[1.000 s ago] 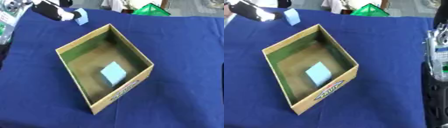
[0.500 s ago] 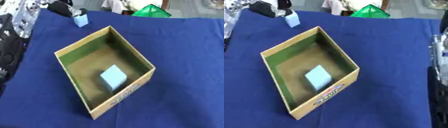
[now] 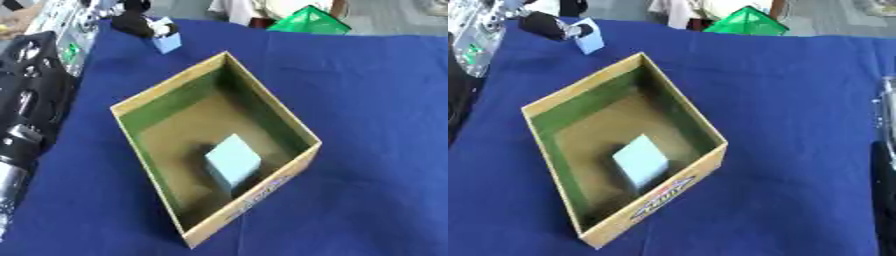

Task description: Pick up objects on the table and place them in the box.

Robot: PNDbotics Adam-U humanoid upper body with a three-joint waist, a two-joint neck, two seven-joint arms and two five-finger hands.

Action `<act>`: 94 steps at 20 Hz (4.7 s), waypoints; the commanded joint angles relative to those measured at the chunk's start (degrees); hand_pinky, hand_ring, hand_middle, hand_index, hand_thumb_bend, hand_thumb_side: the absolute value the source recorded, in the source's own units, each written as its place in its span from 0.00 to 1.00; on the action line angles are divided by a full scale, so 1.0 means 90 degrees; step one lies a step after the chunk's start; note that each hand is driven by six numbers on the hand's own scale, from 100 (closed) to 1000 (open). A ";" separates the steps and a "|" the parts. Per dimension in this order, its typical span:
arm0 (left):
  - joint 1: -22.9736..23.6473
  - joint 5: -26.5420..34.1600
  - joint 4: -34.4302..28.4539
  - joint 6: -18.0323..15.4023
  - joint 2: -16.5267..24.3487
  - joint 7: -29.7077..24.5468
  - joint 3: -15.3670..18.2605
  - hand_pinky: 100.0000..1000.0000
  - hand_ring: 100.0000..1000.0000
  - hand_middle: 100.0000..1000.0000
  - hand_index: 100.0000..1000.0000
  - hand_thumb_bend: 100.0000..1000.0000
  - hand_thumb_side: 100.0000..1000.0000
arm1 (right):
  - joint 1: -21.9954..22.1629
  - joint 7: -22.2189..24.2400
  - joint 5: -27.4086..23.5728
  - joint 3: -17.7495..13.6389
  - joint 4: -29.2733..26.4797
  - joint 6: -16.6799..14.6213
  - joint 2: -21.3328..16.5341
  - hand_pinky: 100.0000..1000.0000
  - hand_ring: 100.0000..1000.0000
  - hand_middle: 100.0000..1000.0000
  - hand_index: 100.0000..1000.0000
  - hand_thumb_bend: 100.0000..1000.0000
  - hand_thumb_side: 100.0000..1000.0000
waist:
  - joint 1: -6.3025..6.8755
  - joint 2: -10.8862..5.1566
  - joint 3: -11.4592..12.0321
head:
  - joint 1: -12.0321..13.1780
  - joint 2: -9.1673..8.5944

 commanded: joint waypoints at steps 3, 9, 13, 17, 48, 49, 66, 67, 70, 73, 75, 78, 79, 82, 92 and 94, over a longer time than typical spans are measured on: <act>-0.0307 -0.0078 0.0228 0.0246 0.0148 0.0132 0.0251 0.76 0.87 0.79 0.92 0.49 0.57 | -0.0192 0.0075 -0.0035 0.0029 0.0006 -0.0038 -0.0213 0.77 0.82 0.52 0.81 0.33 1.00 | 0.0030 -0.0050 -0.0065 | 0.0143 -0.0202; -0.0468 -0.0136 0.0427 0.0605 0.0184 0.0067 0.0391 0.77 0.87 0.80 0.92 0.46 0.53 | -0.0302 0.0129 -0.0040 0.0070 0.0061 -0.0065 -0.0253 0.77 0.82 0.52 0.81 0.33 1.00 | 0.0083 0.0066 -0.0200 | 0.0357 -0.0267; -0.0510 -0.0242 0.0495 0.0803 0.0232 0.0020 0.0464 0.77 0.88 0.80 0.92 0.47 0.53 | -0.0354 0.0161 -0.0062 0.0077 0.0082 -0.0075 -0.0290 0.77 0.82 0.52 0.81 0.33 1.00 | 0.0128 0.0146 -0.0291 | 0.0472 -0.0346; -0.0541 -0.0348 0.0532 0.0956 0.0292 0.0012 0.0528 0.77 0.88 0.81 0.92 0.48 0.52 | -0.0400 0.0181 -0.0078 0.0076 0.0111 -0.0084 -0.0318 0.77 0.82 0.52 0.81 0.33 1.00 | 0.0150 0.0205 -0.0344 | 0.0516 -0.0395; -0.0577 -0.0470 0.0706 0.1334 0.0607 0.0189 0.0730 0.65 0.78 0.71 0.85 0.43 0.51 | -0.0718 0.0303 -0.0234 0.0056 0.0303 -0.0122 -0.0500 0.77 0.83 0.51 0.81 0.33 1.00 | 0.0209 0.0736 -0.0751 | 0.1138 -0.0882; -0.0571 -0.0456 0.0708 0.1333 0.0605 0.0193 0.0733 0.63 0.77 0.69 0.83 0.41 0.50 | -0.0721 0.0304 -0.0237 0.0053 0.0312 -0.0123 -0.0505 0.77 0.83 0.51 0.81 0.33 1.00 | 0.0205 0.0743 -0.0752 | 0.1145 -0.0890; -0.0446 -0.0234 0.0777 0.1410 0.0598 0.0332 0.0717 0.41 0.56 0.48 0.67 0.28 0.34 | -0.0747 0.0307 -0.0261 0.0019 0.0388 -0.0155 -0.0533 0.77 0.83 0.51 0.81 0.33 1.00 | 0.0149 0.0764 -0.0742 | 0.1162 -0.0906; -0.0454 -0.0233 0.0768 0.1394 0.0600 0.0344 0.0711 0.41 0.56 0.48 0.68 0.27 0.33 | -0.0742 0.0309 -0.0259 0.0019 0.0390 -0.0159 -0.0531 0.77 0.83 0.51 0.81 0.33 1.00 | 0.0147 0.0752 -0.0729 | 0.1147 -0.0889; -0.0478 -0.0222 0.0716 0.1329 0.0606 0.0387 0.0688 0.42 0.57 0.49 0.69 0.25 0.33 | -0.0715 0.0313 -0.0245 0.0018 0.0389 -0.0168 -0.0517 0.77 0.83 0.51 0.81 0.33 1.00 | 0.0145 0.0696 -0.0702 | 0.1116 -0.0843; -0.0491 -0.0212 0.0674 0.1281 0.0607 0.0422 0.0665 0.42 0.56 0.48 0.68 0.22 0.33 | -0.0674 0.0307 -0.0226 0.0012 0.0374 -0.0168 -0.0490 0.77 0.83 0.51 0.81 0.34 1.00 | 0.0157 0.0630 -0.0695 | 0.1087 -0.0805; -0.0501 -0.0199 0.0645 0.1257 0.0595 0.0452 0.0651 0.42 0.56 0.48 0.68 0.23 0.35 | -0.0649 0.0305 -0.0217 0.0012 0.0353 -0.0170 -0.0464 0.77 0.83 0.51 0.81 0.34 1.00 | 0.0165 0.0584 -0.0695 | 0.1077 -0.0788; -0.0521 -0.0144 0.0583 0.1167 0.0576 0.0460 0.0607 0.41 0.56 0.47 0.68 0.22 0.36 | -0.0608 0.0303 -0.0209 0.0009 0.0326 -0.0170 -0.0433 0.77 0.83 0.51 0.81 0.34 1.00 | 0.0174 0.0522 -0.0688 | 0.1063 -0.0752; -0.0528 -0.0124 0.0554 0.1124 0.0572 0.0453 0.0583 0.41 0.56 0.48 0.68 0.22 0.35 | -0.0591 0.0300 -0.0207 0.0006 0.0316 -0.0169 -0.0424 0.77 0.83 0.51 0.81 0.34 1.00 | 0.0175 0.0500 -0.0676 | 0.1052 -0.0739; -0.0551 -0.0114 0.0469 0.1006 0.0565 0.0410 0.0485 0.41 0.56 0.48 0.68 0.21 0.34 | -0.0541 0.0299 -0.0200 0.0005 0.0279 -0.0165 -0.0391 0.77 0.83 0.51 0.81 0.34 1.00 | 0.0185 0.0427 -0.0624 | 0.1000 -0.0667; -0.0483 0.0130 -0.0133 0.0308 0.0428 0.0111 -0.0042 0.41 0.56 0.48 0.68 0.22 0.33 | -0.0245 0.0274 -0.0097 0.0016 0.0051 -0.0139 -0.0113 0.77 0.83 0.52 0.81 0.34 1.00 | 0.0220 -0.0084 -0.0443 | 0.0546 -0.0096; -0.0408 0.0260 -0.0275 0.0136 0.0396 0.0014 -0.0182 0.42 0.56 0.48 0.68 0.22 0.33 | -0.0161 0.0263 -0.0073 0.0018 -0.0006 -0.0125 -0.0043 0.77 0.83 0.53 0.81 0.34 1.00 | 0.0228 -0.0209 -0.0404 | 0.0425 0.0007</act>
